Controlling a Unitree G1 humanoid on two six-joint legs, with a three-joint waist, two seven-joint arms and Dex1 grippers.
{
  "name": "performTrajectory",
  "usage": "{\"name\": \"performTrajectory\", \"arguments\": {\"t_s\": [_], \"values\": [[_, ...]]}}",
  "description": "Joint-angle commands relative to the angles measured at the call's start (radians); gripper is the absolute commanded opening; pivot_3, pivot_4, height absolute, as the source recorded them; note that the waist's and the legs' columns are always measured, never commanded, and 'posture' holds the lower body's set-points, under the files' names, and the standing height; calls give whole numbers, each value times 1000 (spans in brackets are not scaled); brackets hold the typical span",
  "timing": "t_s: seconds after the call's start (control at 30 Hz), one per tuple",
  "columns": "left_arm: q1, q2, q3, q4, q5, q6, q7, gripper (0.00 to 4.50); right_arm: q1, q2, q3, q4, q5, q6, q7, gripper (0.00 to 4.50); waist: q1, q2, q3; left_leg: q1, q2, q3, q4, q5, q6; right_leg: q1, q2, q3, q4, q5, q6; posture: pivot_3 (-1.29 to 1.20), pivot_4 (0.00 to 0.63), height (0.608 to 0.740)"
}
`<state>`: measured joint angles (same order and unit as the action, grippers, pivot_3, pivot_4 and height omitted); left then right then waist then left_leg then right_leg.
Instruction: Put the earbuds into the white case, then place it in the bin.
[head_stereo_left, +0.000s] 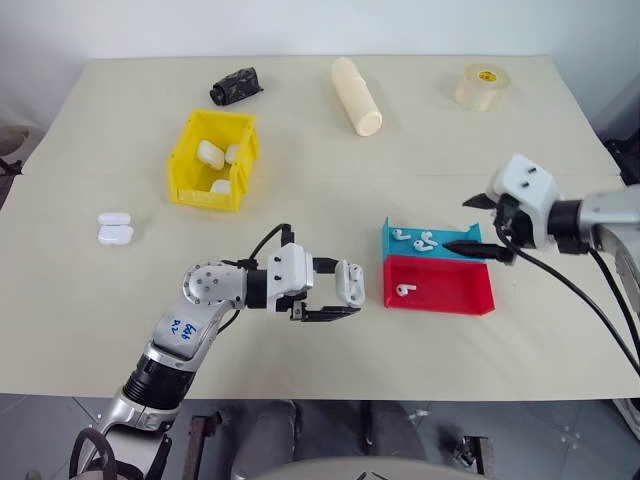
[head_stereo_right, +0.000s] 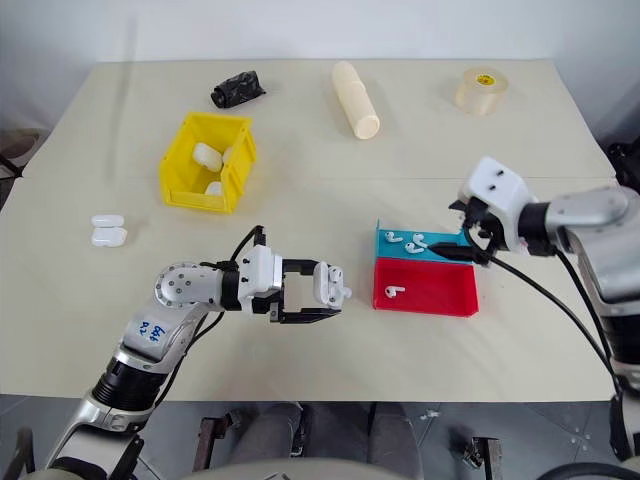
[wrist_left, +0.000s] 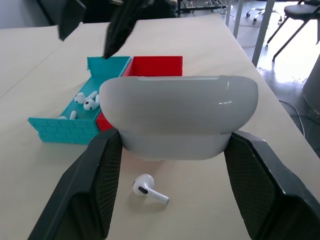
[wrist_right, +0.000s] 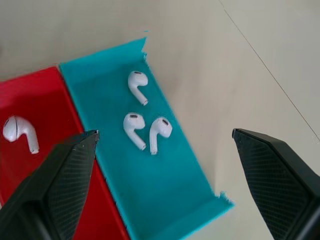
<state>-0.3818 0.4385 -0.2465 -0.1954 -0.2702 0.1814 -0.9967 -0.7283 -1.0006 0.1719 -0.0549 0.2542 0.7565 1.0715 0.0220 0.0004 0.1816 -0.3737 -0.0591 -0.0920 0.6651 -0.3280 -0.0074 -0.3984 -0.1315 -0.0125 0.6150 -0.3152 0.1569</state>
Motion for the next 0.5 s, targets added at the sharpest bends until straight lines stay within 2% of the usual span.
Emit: {"name": "performTrajectory", "arguments": {"t_s": [0.03, 0.23, 0.5], "values": [[-2, -14, -5, -46, -7, -15, 11, 2757, -92, 23, 70, 65, -37, 79, 30, 4459, 0, 0, 0, 0, 0, 0, 0, 0, 0, 0, 0, 0, 0, 0, 0, 0, 150, 740], [3, -25, -9, -56, 0, -15, 29, 2757, -191, 89, 211, 282, -162, -26, 88, 4459, 2, 0, 0, -2, -2, -1, 0, 0, 0, 0, -1, -1, -2, 0, 1, 0, 150, 740], [8, -20, -2, -65, 0, -14, 38, 2757, -283, 181, 240, 526, -256, -139, 126, 4459, -6, 0, 0, -2, -1, 1, 1, 0, 0, -2, 0, 0, 0, 0, 1, 0, 150, 740]]}}
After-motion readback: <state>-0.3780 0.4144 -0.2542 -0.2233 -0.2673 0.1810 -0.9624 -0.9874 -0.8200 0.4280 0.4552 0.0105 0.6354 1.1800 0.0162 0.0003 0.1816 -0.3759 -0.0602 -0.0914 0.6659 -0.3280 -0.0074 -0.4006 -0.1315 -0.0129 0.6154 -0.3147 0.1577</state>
